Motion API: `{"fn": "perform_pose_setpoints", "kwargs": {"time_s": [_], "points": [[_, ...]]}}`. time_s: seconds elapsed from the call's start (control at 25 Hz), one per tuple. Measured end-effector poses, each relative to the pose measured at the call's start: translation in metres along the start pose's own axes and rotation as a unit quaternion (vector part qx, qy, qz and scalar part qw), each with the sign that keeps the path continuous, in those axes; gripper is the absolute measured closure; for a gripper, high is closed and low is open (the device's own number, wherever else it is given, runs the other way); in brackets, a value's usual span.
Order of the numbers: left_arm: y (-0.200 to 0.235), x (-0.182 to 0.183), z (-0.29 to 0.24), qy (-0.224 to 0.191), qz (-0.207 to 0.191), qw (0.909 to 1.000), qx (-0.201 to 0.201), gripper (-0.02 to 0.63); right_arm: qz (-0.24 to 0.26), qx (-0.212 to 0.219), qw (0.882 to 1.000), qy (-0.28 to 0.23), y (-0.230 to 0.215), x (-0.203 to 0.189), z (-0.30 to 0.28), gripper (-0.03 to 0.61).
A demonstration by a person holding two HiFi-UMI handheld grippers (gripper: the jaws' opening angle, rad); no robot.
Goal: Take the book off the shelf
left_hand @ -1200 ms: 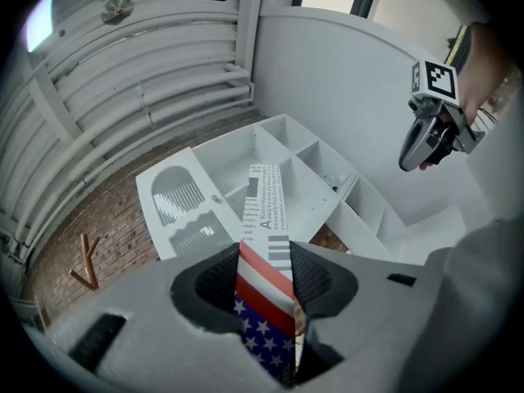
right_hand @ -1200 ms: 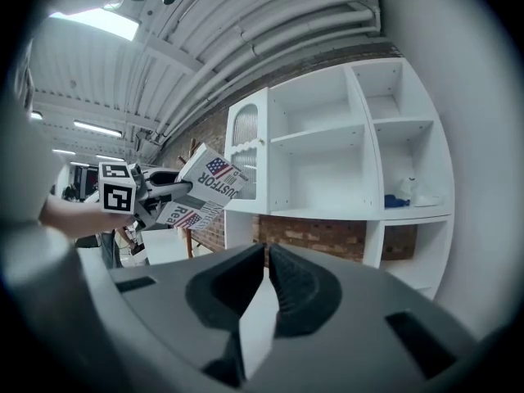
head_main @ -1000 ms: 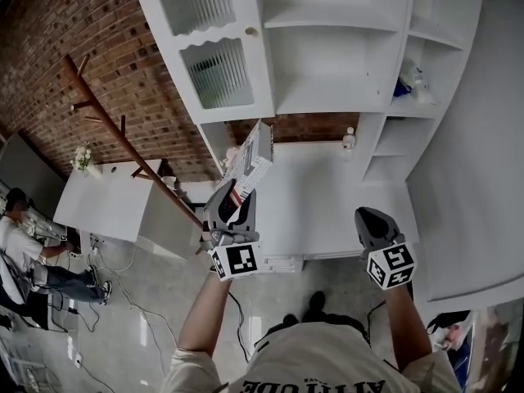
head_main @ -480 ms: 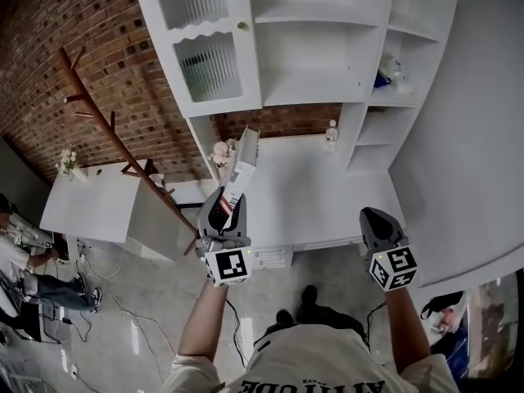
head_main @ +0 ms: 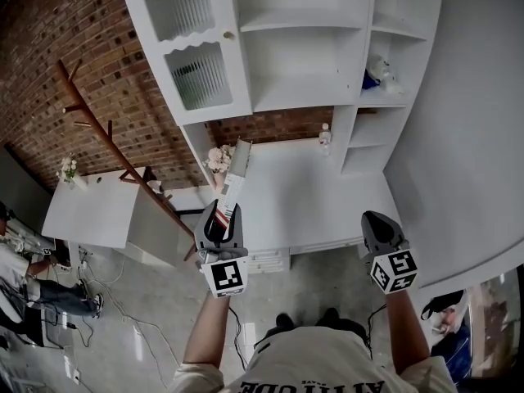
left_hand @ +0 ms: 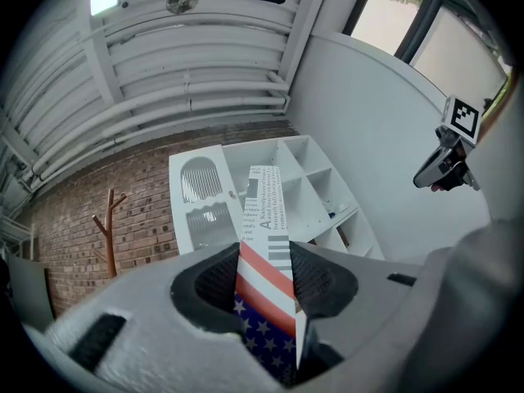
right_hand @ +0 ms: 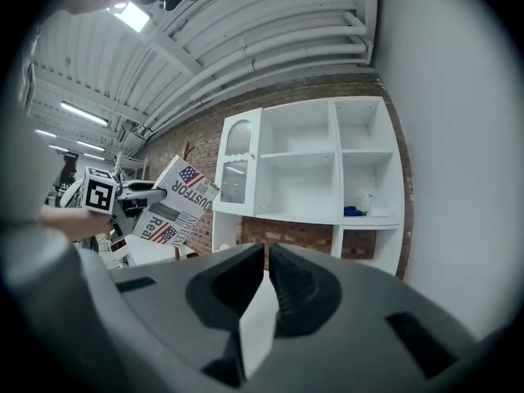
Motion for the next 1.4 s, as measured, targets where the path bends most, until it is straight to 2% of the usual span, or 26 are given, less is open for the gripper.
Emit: {"fn": "perform_pose_setpoints", "kwargs": {"time_s": [0.68,0.88,1.08,1.4], "points": [[-0.052,0.035,-0.002,0.015,0.022,0.9987,0.044,0.439,-0.005,0.026,1.000,-0.017,-0.080,0.003,0.002,0.541],[-0.059,0.045,-0.002,0.020,0.057,0.9959,0.067,0.439,-0.007,0.027,0.999,-0.020,-0.096,0.003,0.000,0.541],[-0.060,0.037,-0.002,0.024,0.048,0.9961,0.071,0.439,-0.003,0.031,0.999,-0.023,-0.105,0.006,-0.004,0.541],[-0.058,0.039,0.000,0.030,0.068,0.9939,0.081,0.439,-0.001,0.039,0.999,-0.038,-0.105,0.011,-0.006,0.545]]}}
Point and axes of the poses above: the fingertips, and each gripper's own axes: z backward along the fingers, y to its left, x out of its top, the point moved 8 cm from there along z, backward along the fingers, and after that the axes turned 8 degrees about -z, right-handed, at the moved point
